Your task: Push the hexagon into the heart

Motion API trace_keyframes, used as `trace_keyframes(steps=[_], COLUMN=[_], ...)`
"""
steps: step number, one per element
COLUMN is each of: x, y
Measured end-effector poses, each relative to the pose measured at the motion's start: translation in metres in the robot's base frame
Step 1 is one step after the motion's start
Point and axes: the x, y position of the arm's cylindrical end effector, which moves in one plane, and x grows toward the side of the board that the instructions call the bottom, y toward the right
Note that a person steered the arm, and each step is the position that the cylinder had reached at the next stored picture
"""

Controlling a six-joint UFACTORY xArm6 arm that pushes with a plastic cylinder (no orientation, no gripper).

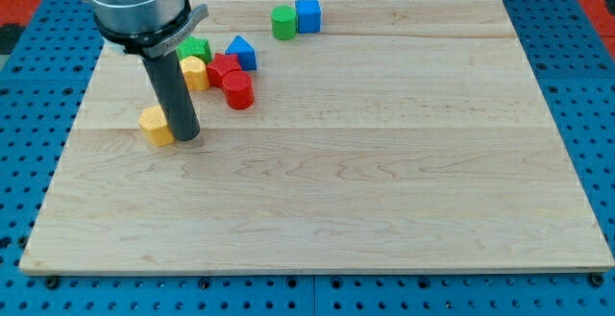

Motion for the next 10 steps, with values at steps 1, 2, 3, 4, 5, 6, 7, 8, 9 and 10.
trace_keyframes(steps=[1,2,3,4,5,6,7,8,9,10], x=[0.029,0.031,0.021,0.019,-0.015,-0.046,-0.057,-0.033,-0.028,-0.041], y=[0.004,-0.026,-0.046,-0.046,-0.048,-0.048,-0.048,-0.069,-0.054,-0.043])
